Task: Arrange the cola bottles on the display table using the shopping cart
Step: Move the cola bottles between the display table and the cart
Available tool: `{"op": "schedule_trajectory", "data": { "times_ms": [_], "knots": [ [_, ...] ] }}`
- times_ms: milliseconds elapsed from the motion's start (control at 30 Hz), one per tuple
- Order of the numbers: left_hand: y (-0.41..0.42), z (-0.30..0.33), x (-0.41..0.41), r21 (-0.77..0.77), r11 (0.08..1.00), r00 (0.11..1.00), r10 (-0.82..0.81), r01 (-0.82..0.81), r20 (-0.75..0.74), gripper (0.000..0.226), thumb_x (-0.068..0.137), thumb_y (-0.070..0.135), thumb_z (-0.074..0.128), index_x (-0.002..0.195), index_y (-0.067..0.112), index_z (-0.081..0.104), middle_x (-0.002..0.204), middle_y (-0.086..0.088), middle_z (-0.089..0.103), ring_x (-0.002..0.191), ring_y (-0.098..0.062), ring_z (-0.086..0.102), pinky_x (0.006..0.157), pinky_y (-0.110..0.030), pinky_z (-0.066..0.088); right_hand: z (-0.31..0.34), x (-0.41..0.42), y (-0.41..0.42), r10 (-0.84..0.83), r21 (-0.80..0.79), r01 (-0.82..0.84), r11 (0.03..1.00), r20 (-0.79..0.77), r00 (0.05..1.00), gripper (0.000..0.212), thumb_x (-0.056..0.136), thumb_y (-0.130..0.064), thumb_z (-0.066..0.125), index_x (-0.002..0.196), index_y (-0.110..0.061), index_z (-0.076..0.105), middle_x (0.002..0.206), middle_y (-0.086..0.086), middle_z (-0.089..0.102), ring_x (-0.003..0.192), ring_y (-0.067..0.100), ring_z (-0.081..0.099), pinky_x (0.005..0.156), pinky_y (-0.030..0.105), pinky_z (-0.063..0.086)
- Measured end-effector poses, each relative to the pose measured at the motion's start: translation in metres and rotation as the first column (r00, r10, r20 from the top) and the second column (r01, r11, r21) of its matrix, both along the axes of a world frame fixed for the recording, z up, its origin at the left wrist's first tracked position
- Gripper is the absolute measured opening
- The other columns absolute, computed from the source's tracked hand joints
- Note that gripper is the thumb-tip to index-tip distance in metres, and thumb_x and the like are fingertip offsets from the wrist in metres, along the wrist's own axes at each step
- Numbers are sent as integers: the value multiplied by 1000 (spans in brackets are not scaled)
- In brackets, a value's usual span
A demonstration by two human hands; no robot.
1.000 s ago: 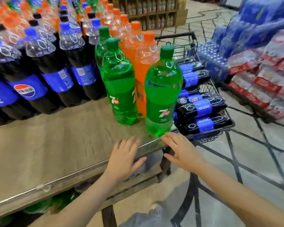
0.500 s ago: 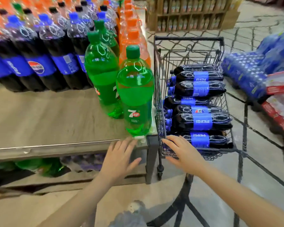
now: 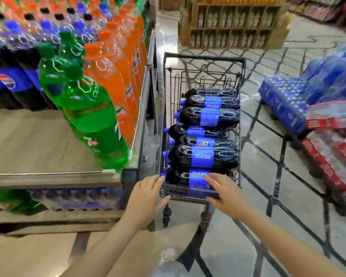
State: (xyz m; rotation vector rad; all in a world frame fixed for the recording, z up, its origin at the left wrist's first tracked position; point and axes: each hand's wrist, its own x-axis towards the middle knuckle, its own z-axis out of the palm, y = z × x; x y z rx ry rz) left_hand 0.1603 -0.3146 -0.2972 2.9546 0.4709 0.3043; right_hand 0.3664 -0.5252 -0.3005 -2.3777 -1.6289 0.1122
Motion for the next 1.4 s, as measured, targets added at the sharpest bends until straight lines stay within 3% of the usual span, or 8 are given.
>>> {"op": "schedule_trajectory", "data": {
  "times_ms": [267,433,500,633,733,867,1167,1400],
  "knots": [
    [13,-10,103,-38,999,997,-13,11,-79,65,88,58,41,125,9,63,120,-8,66,106,-27,64,83,-38,54,-4,76,-14,-120,-59,119,991,-4,993,68,70,-39,76,130,-14,55,124,9,59,108,28,59,91,41,51],
    [51,-39,170,-75,997,978,8,-24,-210,78,79,66,43,129,9,62,123,-10,64,108,-29,64,84,-41,54,-16,131,11,-148,-154,140,978,-43,988,70,81,-42,67,141,-16,44,138,6,49,123,28,48,106,41,39],
    [63,-51,191,-107,993,971,20,-47,-239,81,79,68,50,136,11,55,132,-10,58,118,-30,58,92,-42,50,-25,153,27,-133,-196,127,972,-18,991,76,77,-45,72,141,-17,42,138,6,48,124,29,49,107,43,37],
    [86,-75,219,-202,978,927,-33,-47,-372,104,75,69,66,155,20,21,156,-4,27,143,-24,27,114,-39,30,-48,186,61,-107,-319,106,942,14,994,100,50,-55,84,135,-20,46,130,10,57,117,34,57,97,52,44],
    [104,-85,232,-361,931,903,-114,-48,-414,122,61,59,82,156,26,12,156,-1,21,143,-22,23,116,-37,28,-55,198,88,-90,-470,82,879,4,996,111,60,-61,74,150,-24,23,149,6,35,135,30,34,110,55,24],
    [114,-96,237,-469,882,910,-161,-40,-382,123,56,51,86,155,28,16,155,1,24,142,-20,27,116,-35,29,-53,205,121,-4,-601,-10,799,-22,1000,121,56,-63,76,150,-22,11,144,4,37,125,30,41,101,51,33],
    [114,-100,238,-476,878,917,-150,-48,-369,118,58,54,80,154,27,17,152,2,27,139,-20,31,109,-40,40,-54,208,126,16,-610,-34,792,-35,999,118,54,-60,76,147,-21,15,139,5,42,121,31,44,100,52,36],
    [84,-76,216,-350,934,941,-57,-67,-332,118,57,46,83,155,24,21,153,-4,29,140,-24,30,112,-34,33,-38,195,104,45,-540,-53,840,-27,999,114,60,-56,72,151,-22,12,144,2,37,128,28,38,107,51,29]
  ]
}}
